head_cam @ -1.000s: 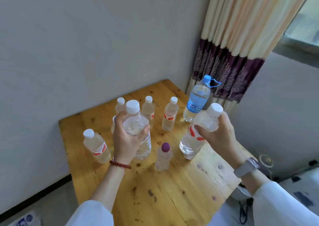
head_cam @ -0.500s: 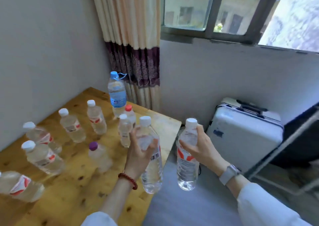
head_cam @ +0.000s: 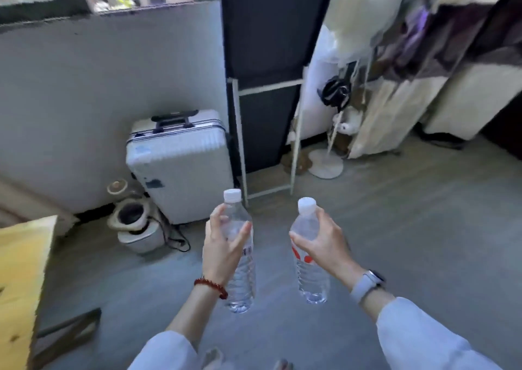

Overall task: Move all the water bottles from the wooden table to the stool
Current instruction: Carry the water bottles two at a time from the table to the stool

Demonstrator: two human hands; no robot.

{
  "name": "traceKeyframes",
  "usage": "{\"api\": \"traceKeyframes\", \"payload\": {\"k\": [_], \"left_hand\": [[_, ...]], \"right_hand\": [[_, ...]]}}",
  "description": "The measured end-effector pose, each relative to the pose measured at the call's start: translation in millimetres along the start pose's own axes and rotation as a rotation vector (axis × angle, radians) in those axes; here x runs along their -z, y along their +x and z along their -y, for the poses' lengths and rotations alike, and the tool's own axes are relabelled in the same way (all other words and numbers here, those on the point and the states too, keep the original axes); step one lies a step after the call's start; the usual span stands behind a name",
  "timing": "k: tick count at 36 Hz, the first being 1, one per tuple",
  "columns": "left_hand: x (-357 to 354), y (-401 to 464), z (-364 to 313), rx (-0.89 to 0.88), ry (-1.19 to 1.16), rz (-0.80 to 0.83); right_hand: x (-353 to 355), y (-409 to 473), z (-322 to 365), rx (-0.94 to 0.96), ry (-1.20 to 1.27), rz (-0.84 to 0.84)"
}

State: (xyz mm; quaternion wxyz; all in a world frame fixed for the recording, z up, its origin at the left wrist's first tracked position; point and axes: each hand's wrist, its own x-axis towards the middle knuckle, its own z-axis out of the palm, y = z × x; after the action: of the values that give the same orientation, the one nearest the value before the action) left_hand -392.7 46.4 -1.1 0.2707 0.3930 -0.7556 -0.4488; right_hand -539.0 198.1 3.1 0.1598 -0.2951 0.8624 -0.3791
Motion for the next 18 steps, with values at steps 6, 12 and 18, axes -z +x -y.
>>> {"api": "traceKeyframes", "payload": {"k": [6,12,18], "left_hand": [[-141,15,-58,-0.118,-0.015,0.253],[-296,33,-129,-0.274,-0.015,0.488],[-452,51,-199,-0.38,-0.068,0.635]], "right_hand": [[95,1,-92,-0.223,-0.135,-0.186],[193,12,-177,-0.346,-0.215,-0.407],[296,55,-262,-0.454,-0.171,-0.528]]}}
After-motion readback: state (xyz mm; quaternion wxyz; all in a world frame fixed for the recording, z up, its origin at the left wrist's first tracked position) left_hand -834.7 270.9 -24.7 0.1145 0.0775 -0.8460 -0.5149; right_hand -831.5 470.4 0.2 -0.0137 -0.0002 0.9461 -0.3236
